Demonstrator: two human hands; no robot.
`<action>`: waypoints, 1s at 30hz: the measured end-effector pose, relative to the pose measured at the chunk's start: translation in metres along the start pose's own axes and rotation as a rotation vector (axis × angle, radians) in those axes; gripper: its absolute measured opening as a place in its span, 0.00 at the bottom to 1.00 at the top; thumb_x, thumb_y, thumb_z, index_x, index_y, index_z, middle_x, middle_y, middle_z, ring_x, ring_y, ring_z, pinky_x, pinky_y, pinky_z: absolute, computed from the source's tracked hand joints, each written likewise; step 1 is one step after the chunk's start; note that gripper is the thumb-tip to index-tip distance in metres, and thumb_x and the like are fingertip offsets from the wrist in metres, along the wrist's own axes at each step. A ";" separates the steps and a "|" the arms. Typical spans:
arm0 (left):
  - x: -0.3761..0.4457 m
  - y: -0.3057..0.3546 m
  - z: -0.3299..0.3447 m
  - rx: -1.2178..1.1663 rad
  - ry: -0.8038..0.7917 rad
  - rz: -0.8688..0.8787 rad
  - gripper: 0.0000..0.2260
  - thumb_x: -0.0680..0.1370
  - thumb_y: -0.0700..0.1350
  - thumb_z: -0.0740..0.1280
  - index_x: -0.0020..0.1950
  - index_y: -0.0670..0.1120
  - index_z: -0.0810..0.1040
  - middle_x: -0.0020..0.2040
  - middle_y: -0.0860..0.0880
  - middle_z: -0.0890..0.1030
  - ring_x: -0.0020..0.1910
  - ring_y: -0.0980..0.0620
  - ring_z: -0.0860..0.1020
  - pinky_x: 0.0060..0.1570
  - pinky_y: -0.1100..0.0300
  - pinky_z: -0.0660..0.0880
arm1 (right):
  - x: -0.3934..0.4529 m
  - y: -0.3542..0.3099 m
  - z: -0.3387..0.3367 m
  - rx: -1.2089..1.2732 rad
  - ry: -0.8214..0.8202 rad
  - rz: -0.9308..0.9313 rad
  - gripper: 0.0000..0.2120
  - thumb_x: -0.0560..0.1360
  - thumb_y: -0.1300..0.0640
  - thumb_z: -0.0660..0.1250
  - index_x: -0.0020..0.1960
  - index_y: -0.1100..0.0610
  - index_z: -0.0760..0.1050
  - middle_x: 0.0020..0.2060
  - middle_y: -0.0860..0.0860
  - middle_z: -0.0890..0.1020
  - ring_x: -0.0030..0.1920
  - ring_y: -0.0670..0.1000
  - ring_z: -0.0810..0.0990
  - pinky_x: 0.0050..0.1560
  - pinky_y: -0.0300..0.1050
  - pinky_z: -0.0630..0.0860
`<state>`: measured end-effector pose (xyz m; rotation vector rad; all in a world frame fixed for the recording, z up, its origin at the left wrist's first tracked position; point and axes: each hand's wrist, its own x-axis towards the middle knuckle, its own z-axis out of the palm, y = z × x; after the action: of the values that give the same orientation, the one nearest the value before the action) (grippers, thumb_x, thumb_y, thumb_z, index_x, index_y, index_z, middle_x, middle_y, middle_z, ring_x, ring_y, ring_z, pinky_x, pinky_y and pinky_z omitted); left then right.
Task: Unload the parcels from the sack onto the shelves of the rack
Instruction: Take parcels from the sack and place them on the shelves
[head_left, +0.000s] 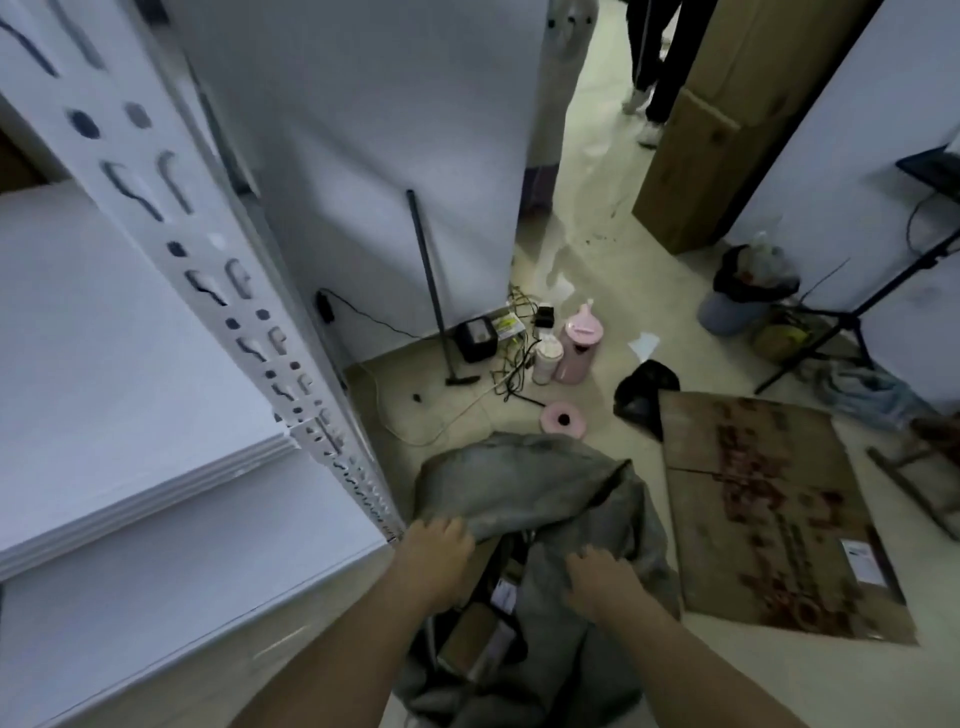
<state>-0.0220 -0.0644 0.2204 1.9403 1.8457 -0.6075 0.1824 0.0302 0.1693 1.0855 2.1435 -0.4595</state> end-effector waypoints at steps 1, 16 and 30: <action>0.011 0.002 0.009 0.002 -0.029 0.034 0.24 0.68 0.51 0.73 0.62 0.45 0.76 0.61 0.42 0.75 0.58 0.44 0.75 0.54 0.53 0.72 | 0.014 -0.001 0.012 -0.019 -0.021 -0.003 0.22 0.81 0.50 0.55 0.72 0.57 0.63 0.69 0.57 0.66 0.70 0.57 0.66 0.67 0.51 0.64; 0.264 0.041 0.211 0.692 -0.212 0.415 0.27 0.82 0.53 0.57 0.78 0.45 0.54 0.79 0.46 0.49 0.78 0.45 0.45 0.74 0.42 0.37 | 0.259 0.014 0.150 -0.250 0.081 -0.167 0.20 0.82 0.53 0.53 0.72 0.57 0.65 0.68 0.56 0.69 0.68 0.57 0.67 0.67 0.52 0.61; 0.338 -0.018 0.163 1.017 0.009 -0.128 0.36 0.78 0.66 0.47 0.79 0.46 0.45 0.79 0.42 0.47 0.75 0.34 0.39 0.53 0.29 0.22 | 0.278 0.100 0.160 -0.519 -0.296 0.144 0.17 0.82 0.54 0.52 0.66 0.55 0.73 0.58 0.54 0.79 0.56 0.55 0.79 0.58 0.48 0.72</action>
<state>-0.0337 0.1254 -0.1031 2.3535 1.8271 -1.8507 0.2133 0.1547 -0.1415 0.8075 1.7680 0.0134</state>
